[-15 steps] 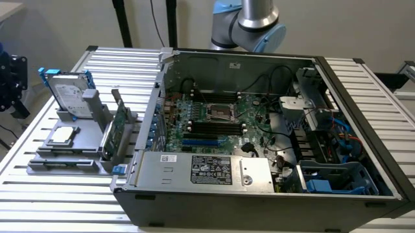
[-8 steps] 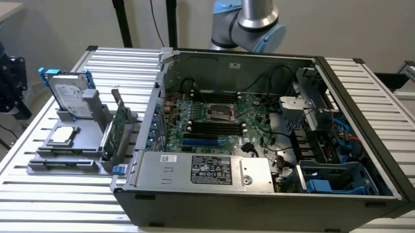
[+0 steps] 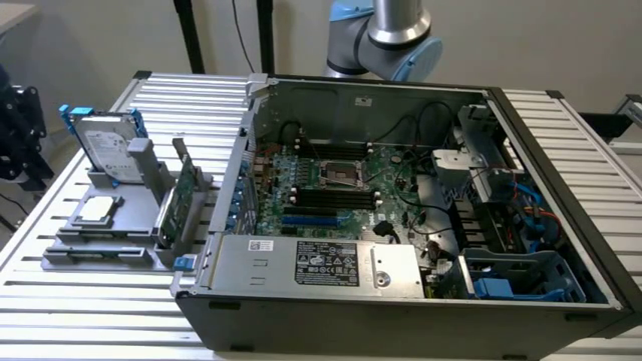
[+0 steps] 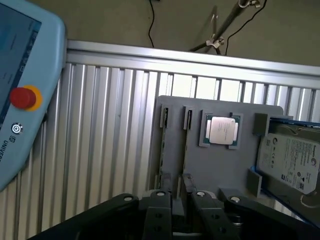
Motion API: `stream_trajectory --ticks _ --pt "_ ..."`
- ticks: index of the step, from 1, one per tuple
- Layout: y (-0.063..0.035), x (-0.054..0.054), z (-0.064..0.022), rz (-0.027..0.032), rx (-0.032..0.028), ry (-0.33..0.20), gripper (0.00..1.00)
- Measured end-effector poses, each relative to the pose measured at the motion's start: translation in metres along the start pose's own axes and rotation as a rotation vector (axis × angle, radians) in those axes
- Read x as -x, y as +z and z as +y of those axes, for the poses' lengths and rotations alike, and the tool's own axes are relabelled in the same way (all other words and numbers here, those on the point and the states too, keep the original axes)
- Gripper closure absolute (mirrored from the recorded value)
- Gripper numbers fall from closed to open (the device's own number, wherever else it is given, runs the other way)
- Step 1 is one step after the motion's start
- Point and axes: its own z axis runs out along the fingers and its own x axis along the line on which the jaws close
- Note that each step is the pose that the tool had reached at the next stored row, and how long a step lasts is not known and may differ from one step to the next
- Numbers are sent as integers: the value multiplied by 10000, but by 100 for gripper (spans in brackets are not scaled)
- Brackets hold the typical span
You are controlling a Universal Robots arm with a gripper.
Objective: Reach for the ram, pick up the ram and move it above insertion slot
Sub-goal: 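Pick up the ram and move it above insertion slot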
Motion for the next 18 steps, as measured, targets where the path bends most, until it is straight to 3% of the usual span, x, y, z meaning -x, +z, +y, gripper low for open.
stream_trajectory --ticks 2,4,5,18 --pt "33 -2 -18 -12 -3 14 64" --pt "70 -4 -39 -17 -4 38 64" --pt "87 -5 -48 -17 -3 56 58" --pt "323 -65 -106 -18 -2 222 58"
